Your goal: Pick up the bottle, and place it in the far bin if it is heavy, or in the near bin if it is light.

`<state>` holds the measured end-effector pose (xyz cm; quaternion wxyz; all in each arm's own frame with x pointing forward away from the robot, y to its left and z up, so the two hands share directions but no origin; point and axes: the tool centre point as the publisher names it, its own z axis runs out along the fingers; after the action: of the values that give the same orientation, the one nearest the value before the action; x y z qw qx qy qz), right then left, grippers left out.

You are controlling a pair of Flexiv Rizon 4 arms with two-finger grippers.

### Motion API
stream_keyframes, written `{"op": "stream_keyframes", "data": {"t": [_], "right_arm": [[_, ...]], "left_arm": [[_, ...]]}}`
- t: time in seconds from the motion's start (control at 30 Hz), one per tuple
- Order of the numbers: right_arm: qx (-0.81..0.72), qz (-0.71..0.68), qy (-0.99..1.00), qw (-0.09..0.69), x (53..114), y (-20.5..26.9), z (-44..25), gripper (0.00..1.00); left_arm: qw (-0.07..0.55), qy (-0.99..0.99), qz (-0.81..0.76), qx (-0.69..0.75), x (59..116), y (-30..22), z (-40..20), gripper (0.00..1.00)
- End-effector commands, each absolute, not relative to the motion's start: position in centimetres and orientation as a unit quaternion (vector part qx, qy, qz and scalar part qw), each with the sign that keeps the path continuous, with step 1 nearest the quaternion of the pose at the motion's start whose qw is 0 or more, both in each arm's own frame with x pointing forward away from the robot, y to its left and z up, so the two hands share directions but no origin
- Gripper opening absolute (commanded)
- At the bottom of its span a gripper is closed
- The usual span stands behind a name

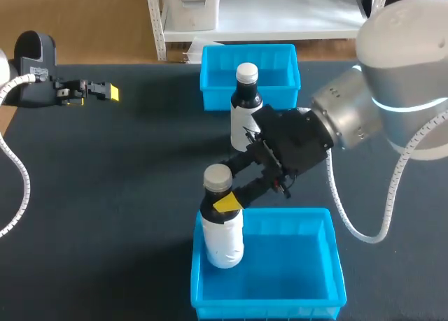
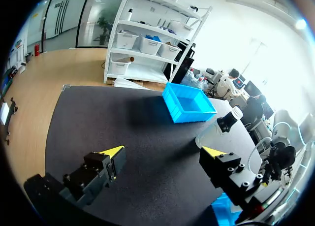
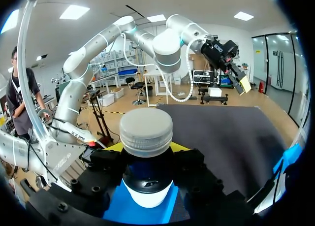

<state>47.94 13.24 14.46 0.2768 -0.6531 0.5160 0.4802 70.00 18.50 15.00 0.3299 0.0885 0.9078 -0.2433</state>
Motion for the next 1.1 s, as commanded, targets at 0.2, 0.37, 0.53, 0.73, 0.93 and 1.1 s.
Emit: {"op": "stream_keyframes", "data": {"t": [0.2,0.37,0.53,0.73,0.93,1.1], "right_arm": [[-0.647,0.475,0.525,0.284,47.8,11.6,14.2,0.0],[-0.647,0.474,0.526,0.284,47.8,11.2,14.1,0.0],[-0.647,0.476,0.524,0.284,47.6,10.9,13.8,0.0],[-0.651,0.478,0.516,0.286,47.5,10.7,13.4,0.0],[-0.653,0.479,0.512,0.285,47.4,10.5,13.1,0.0],[-0.657,0.476,0.515,0.275,47.3,10.5,12.8,1.0]], "left_arm": [[0.33,0.908,-0.243,0.088,70.0,18.5,15.0,1.0],[0.33,0.908,-0.243,0.088,70.0,18.5,15.0,1.0],[0.33,0.908,-0.243,0.088,70.0,18.5,15.0,1.0],[0.33,0.908,-0.243,0.088,70.0,18.5,15.0,1.0],[0.33,0.908,-0.243,0.088,70.0,18.5,15.0,1.0],[0.33,0.908,-0.243,0.088,70.0,18.5,15.0,1.0]]}}
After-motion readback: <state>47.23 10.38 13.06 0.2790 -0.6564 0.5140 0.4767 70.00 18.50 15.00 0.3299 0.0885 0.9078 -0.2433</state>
